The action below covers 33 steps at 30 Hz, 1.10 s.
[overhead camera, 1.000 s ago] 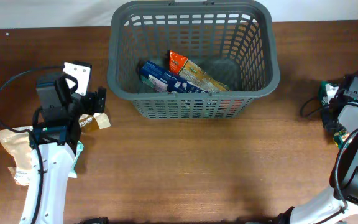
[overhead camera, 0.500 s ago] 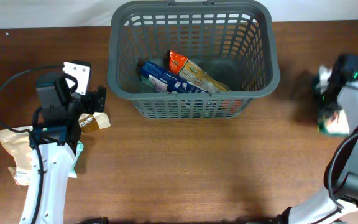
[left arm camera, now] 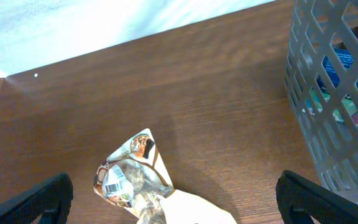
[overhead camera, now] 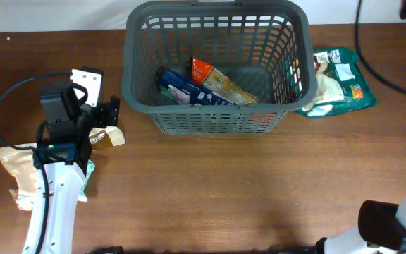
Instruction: Pack container
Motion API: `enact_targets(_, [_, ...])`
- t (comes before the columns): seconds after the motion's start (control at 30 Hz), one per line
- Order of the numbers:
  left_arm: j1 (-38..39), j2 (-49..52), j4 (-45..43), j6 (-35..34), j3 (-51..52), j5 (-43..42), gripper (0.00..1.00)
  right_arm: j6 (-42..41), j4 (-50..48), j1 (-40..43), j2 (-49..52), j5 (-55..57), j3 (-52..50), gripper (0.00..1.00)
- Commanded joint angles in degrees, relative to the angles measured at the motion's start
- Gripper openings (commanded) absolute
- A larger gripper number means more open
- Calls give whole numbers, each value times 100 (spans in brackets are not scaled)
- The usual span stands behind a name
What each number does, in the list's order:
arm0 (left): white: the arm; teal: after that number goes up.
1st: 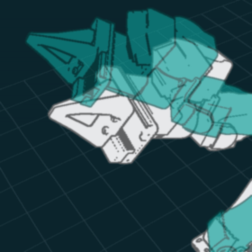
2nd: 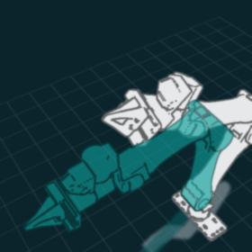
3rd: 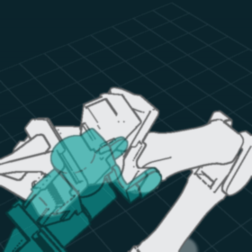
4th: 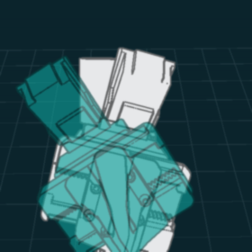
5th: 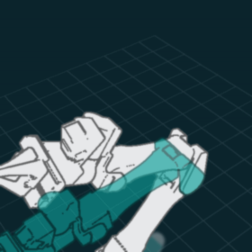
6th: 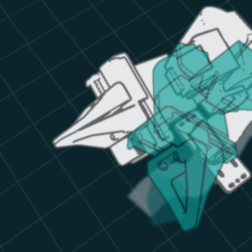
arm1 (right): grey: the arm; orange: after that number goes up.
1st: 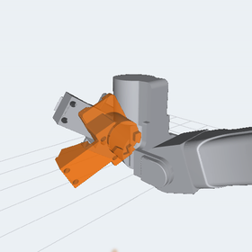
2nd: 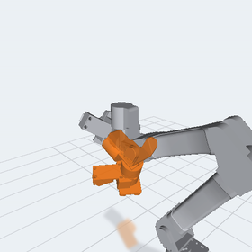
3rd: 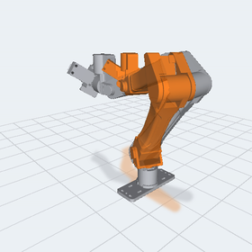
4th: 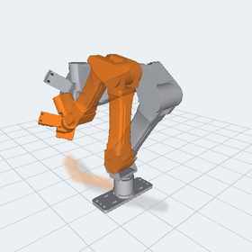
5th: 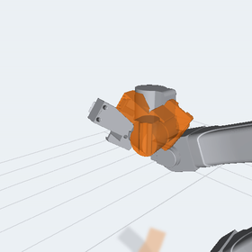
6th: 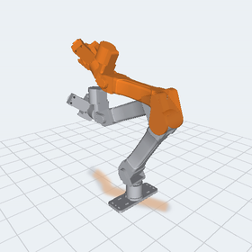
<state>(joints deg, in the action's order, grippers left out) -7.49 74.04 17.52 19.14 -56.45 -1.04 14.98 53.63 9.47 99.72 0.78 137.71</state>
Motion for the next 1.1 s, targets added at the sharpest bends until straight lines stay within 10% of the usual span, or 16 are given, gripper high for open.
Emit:
enact_targets(0.0, [-20, 26, -39, 70, 20, -22, 99, -114, -9, -476, 151, 76, 177, 4])
enact_targets(0.43, [-20, 26, -127, 68, 22, -22, 99, -868, 1075, -466, 807, 1480, -122, 6])
enact_targets(0.47, [-20, 26, -120, 68, 22, -22, 99, -1038, 1172, -326, 909, 1491, -173, 12])
enact_targets(0.5, [-20, 26, -109, 68, 22, -22, 99, -1217, 1274, -205, 1001, 1486, -195, 42])
enact_targets(0.53, [-20, 26, -103, 68, 22, -22, 99, -1375, 1390, -85, 1106, 1469, -199, 95])
enact_targets(0.57, [-20, 26, -101, 68, 22, -22, 99, -1537, 1510, 33, 1213, 1469, -199, 99])
enact_targets(0.83, [-20, 111, -81, 68, 22, -24, 99, -2319, 2645, 1021, 2129, 970, -199, 99])
enact_targets(1.07, [-20, 328, -76, 68, 22, -24, 99, -1145, 3416, 1543, 3032, -658, -212, 99])
